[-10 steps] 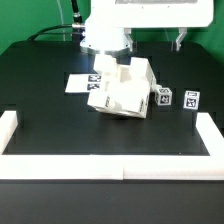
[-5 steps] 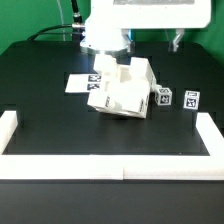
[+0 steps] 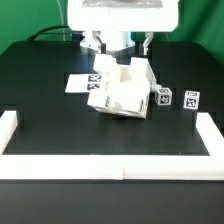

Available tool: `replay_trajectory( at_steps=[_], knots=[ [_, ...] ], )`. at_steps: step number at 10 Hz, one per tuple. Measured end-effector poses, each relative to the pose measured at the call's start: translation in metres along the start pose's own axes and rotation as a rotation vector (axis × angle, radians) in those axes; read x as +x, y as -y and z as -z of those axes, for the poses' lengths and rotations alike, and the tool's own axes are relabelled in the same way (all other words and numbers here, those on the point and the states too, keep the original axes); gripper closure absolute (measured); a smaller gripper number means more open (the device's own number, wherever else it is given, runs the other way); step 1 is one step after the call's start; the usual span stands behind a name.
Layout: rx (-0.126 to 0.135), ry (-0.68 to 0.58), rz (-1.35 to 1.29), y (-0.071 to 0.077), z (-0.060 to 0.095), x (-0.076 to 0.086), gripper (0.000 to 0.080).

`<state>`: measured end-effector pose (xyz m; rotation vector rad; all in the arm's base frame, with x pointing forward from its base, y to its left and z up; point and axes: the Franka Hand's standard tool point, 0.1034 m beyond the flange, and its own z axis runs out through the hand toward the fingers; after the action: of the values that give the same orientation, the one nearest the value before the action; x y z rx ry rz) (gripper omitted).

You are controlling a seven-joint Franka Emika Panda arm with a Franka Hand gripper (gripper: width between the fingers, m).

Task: Assemble chair

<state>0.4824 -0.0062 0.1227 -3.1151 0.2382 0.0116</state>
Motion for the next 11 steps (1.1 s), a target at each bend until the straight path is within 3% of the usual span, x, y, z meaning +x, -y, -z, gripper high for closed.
replay_trajectory(
  at_steps=[2,7,11],
  knots=[
    [-0.014,0.0,0.015,-0.003,-0.006,0.009,0.015],
    [-0.016,0.001,0.016,-0.004,-0.007,0.01,0.015],
    [-0.054,-0.018,0.037,-0.004,-0.014,0.047,0.015]
  ],
)
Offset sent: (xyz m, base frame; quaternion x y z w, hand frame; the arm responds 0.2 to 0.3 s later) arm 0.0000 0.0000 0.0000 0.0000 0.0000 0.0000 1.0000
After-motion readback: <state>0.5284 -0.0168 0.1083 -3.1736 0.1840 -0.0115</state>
